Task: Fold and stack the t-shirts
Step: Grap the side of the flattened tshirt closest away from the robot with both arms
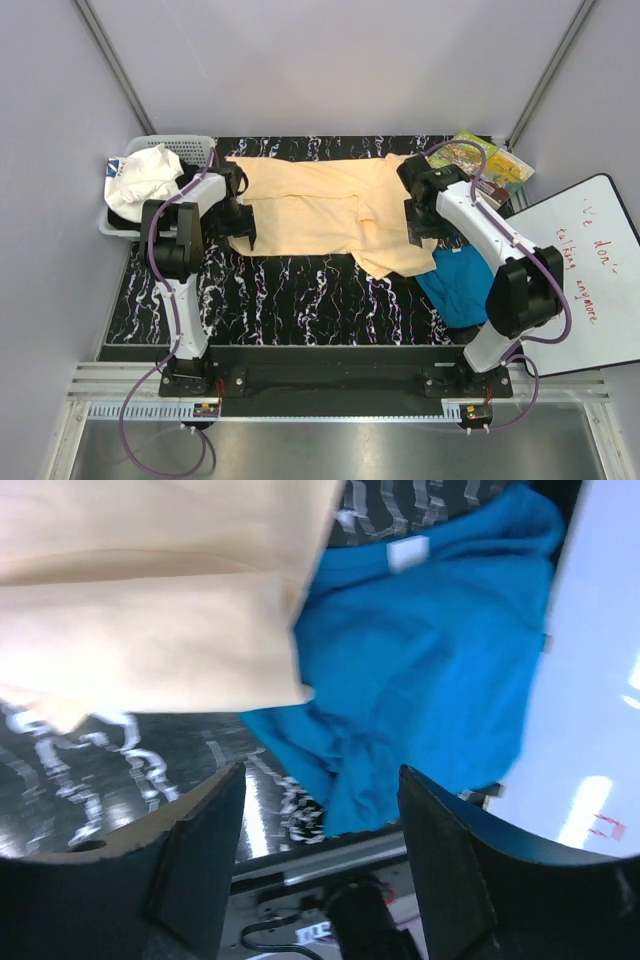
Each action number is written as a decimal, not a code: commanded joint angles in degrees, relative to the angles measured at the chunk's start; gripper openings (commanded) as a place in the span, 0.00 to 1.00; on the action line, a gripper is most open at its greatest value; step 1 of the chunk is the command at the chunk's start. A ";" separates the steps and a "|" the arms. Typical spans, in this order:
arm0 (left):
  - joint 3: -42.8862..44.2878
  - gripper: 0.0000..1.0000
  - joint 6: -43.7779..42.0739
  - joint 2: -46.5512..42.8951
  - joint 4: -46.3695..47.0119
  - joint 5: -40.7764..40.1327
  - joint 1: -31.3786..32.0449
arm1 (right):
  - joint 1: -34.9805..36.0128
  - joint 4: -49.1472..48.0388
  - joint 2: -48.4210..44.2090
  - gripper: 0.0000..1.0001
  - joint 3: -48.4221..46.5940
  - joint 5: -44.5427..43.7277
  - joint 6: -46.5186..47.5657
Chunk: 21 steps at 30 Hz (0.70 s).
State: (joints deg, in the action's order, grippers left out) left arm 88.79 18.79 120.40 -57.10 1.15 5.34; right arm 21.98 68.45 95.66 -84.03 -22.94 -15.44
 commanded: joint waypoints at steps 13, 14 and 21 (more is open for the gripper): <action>-0.64 0.69 -2.35 2.74 4.45 -2.55 -0.07 | 7.38 -12.54 0.14 0.55 6.51 33.21 5.59; -0.64 0.69 -2.35 2.74 4.45 -2.55 -0.07 | 7.64 -13.07 1.10 0.57 6.34 35.14 6.12; -0.38 0.70 -2.61 2.74 4.28 -2.38 -0.07 | 10.10 -17.20 11.64 0.65 3.44 29.98 8.15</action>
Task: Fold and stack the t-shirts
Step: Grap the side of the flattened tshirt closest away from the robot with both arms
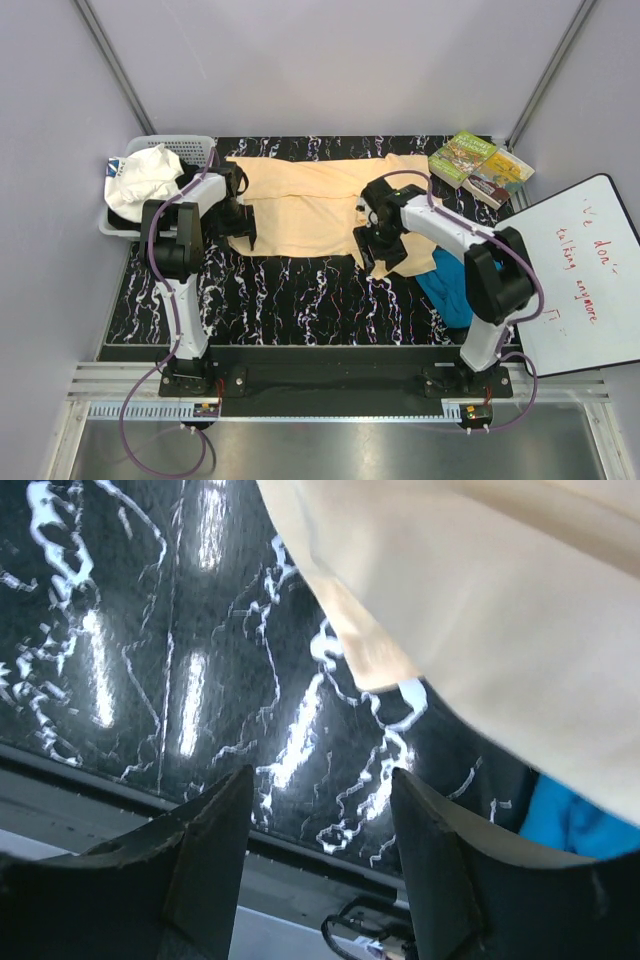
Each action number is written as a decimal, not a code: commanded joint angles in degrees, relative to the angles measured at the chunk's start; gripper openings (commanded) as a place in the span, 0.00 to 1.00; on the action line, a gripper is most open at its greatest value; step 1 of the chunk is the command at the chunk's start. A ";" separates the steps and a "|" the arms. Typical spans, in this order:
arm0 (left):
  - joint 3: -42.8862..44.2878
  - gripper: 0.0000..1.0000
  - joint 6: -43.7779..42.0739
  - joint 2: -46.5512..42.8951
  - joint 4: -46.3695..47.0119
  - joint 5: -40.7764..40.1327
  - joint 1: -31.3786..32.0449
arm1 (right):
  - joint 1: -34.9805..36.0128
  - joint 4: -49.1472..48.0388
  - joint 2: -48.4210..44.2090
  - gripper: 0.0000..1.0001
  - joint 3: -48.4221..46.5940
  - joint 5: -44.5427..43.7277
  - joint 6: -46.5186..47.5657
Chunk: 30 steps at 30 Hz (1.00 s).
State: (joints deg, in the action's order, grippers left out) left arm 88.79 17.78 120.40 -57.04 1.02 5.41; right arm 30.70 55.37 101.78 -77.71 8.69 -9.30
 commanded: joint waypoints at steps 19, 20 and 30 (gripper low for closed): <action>-1.78 0.00 -1.43 -0.34 3.07 -2.77 -0.14 | 3.40 -1.94 19.34 0.14 -9.57 -28.64 -0.90; -1.96 0.00 -1.35 -0.69 2.81 -3.04 -0.14 | 3.40 -1.59 18.90 0.07 -9.22 -28.29 -0.98; -4.33 0.00 -2.93 -8.59 0.09 -2.95 -0.14 | 3.40 5.97 6.95 0.00 -6.84 -27.40 -2.92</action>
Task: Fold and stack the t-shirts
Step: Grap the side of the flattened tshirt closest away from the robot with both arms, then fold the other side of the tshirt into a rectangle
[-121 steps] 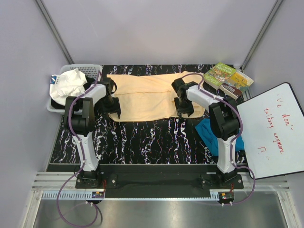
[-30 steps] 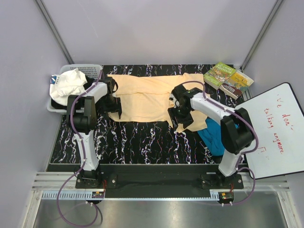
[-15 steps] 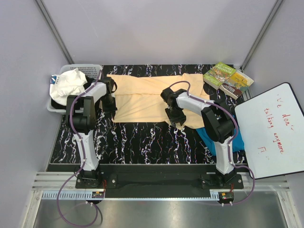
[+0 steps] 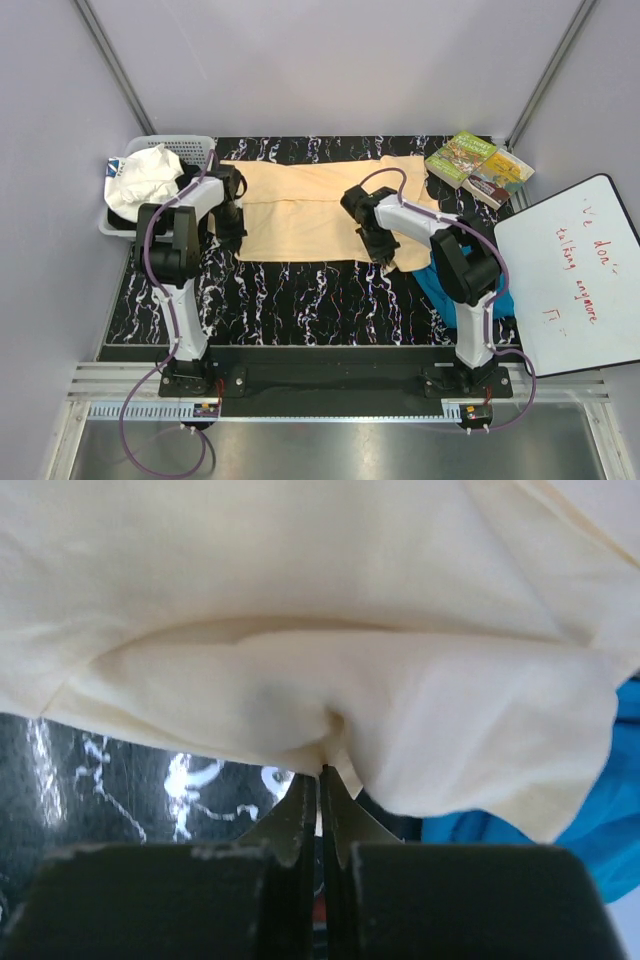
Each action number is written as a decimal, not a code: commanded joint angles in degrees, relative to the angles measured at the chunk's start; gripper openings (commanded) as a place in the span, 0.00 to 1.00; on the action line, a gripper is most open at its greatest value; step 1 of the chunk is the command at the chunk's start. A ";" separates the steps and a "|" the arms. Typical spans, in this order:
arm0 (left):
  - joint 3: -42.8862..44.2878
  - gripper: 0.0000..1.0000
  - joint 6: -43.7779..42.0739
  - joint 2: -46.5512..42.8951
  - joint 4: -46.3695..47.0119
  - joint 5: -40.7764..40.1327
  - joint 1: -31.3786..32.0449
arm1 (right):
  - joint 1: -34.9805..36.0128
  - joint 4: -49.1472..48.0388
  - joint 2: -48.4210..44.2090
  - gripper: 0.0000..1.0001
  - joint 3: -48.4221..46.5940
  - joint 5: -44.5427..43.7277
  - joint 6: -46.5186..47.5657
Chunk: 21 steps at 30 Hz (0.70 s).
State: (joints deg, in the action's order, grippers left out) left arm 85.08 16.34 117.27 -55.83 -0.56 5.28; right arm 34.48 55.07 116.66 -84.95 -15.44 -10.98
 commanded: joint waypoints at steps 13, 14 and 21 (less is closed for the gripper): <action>7.90 0.00 1.23 -12.07 -4.20 -5.06 0.52 | -0.46 10.33 -8.12 0.05 -7.68 -8.63 0.78; 10.52 0.00 1.33 -10.68 -4.37 -5.07 0.52 | -0.55 9.97 -7.25 0.06 -8.56 -10.47 1.05; 24.33 0.00 0.89 0.14 -7.53 -7.79 2.28 | -3.54 7.87 3.11 0.06 -20.33 -13.56 4.74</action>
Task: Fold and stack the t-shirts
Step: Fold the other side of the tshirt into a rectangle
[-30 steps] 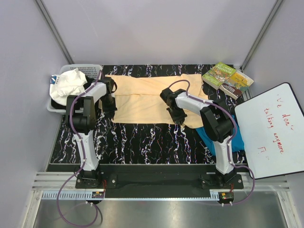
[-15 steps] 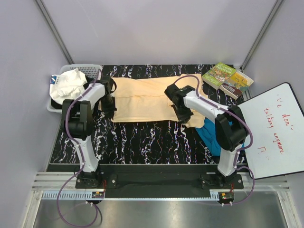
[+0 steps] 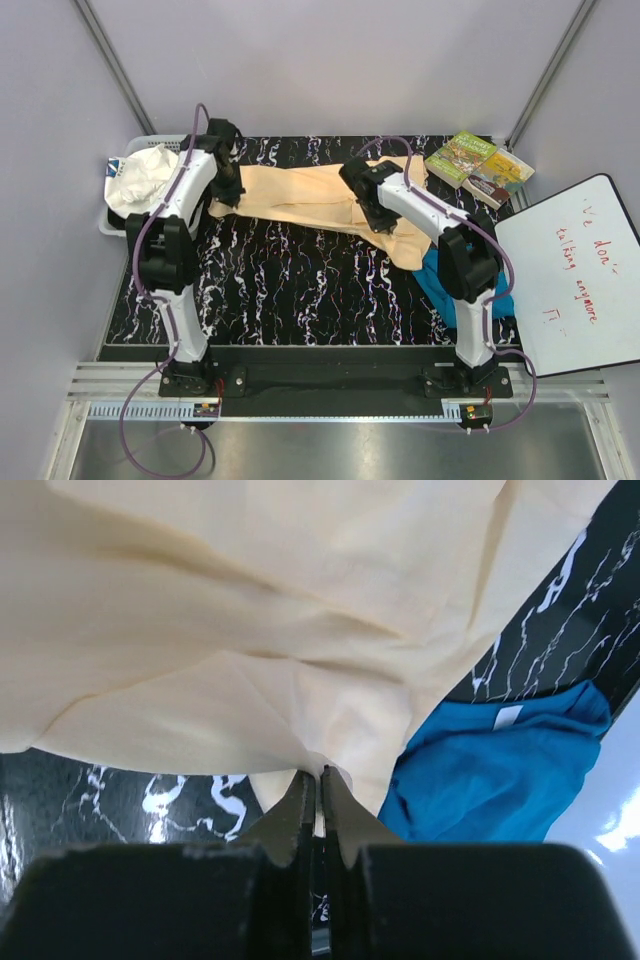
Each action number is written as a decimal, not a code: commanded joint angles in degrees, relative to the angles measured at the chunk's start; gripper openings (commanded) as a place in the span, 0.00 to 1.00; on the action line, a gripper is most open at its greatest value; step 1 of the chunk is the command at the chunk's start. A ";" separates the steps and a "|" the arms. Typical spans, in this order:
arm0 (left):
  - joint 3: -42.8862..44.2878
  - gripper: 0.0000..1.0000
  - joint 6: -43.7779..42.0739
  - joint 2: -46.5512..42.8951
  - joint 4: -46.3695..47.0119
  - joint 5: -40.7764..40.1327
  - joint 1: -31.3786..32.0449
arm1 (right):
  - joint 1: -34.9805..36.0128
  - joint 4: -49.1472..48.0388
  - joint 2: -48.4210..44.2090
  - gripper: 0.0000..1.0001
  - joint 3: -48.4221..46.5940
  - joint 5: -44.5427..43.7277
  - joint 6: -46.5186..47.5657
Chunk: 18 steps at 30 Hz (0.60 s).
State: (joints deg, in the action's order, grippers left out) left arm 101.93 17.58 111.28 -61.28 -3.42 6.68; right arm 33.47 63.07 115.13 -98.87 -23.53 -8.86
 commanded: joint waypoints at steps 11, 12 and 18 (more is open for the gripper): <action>22.43 0.00 -0.27 20.63 -6.40 -6.16 1.06 | -6.93 0.74 17.22 0.06 -27.24 -10.48 7.63; 23.04 0.00 -0.18 22.12 -6.40 -5.99 0.97 | -6.93 0.83 18.01 0.06 -28.82 -10.75 7.81; 28.76 0.71 0.17 27.48 -8.33 -5.46 -0.08 | -7.02 1.09 24.87 0.05 -40.25 -12.77 8.42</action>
State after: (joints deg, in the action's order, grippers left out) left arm 125.86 17.50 136.53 -67.29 -6.35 8.12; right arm 26.87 63.42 136.86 -132.90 -31.33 -1.85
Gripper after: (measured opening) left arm 0.255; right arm 0.065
